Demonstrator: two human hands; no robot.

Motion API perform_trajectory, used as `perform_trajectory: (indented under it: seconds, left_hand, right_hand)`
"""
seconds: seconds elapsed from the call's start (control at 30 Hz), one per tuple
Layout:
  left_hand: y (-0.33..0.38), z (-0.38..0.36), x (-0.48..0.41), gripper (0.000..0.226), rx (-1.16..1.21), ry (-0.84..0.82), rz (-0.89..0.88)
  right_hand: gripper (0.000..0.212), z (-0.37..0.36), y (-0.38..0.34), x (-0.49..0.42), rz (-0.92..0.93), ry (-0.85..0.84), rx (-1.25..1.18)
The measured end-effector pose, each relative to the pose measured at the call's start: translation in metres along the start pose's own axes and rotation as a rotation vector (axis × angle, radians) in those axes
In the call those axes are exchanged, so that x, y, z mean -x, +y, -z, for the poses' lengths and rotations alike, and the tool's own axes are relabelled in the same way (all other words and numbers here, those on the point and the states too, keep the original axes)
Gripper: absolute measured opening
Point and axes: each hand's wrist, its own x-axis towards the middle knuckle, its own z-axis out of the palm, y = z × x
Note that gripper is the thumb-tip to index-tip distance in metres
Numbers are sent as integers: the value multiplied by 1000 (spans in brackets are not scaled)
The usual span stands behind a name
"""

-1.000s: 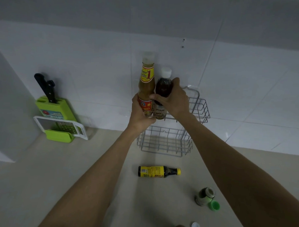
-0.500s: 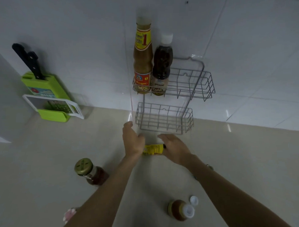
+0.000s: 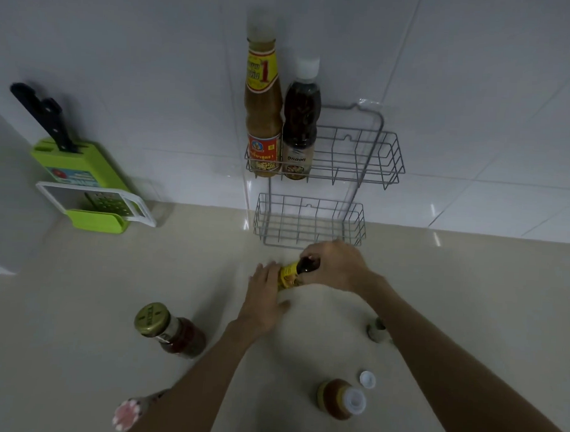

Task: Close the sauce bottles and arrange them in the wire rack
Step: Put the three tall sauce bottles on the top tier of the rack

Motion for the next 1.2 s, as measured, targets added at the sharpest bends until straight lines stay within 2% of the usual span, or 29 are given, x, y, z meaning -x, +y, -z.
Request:
perform_trajectory:
  seconds: [0.1,0.17,0.27,0.33,0.43,0.57,0.63,0.73,0.83,0.93,1.03,1.2]
  left_hand:
    - [21,12,1,53,185,155,-67]
    - [38,27,4,37,334,192,-98]
    - [59,55,8,43,539,122,-147]
    - [72,73,10,47,606,70,-212]
    - [92,99,9,53,545,-24,-260]
    - [98,125,2,72,432,-42,-197]
    - [97,133,-4,82,360,48,-189]
    - [100,140,-13,71,367,409,-146]
    - [107,147,-24,74,426,625,-78]
    - [113,158,-40,102,519,654,-34]
    - [117,165,-54,123,553,582,-48]
    - [119,162,-62,125,621,459,-108]
  right_hand:
    - [47,56,-19,7,43,-36,-136]
    - [57,87,-29,17,31,38,-294]
    - [55,110,-34,33,66,93,-733]
    - [49,111,-38,43,146,105,-740]
    - [41,104,-43,50,208,173,-743]
    - [37,123,-48,46,220,415,-824]
    - [40,142,-51,40,140,611,-769]
    - [53,171,-53,26,26,877,-722]
    - [62,187,-52,6,16,1007,-649]
    - [65,184,-50,-13,41,980,-466]
    - [64,171,-43,-29,46,892,-328]
    - [67,150,-39,-47,29,836,-229]
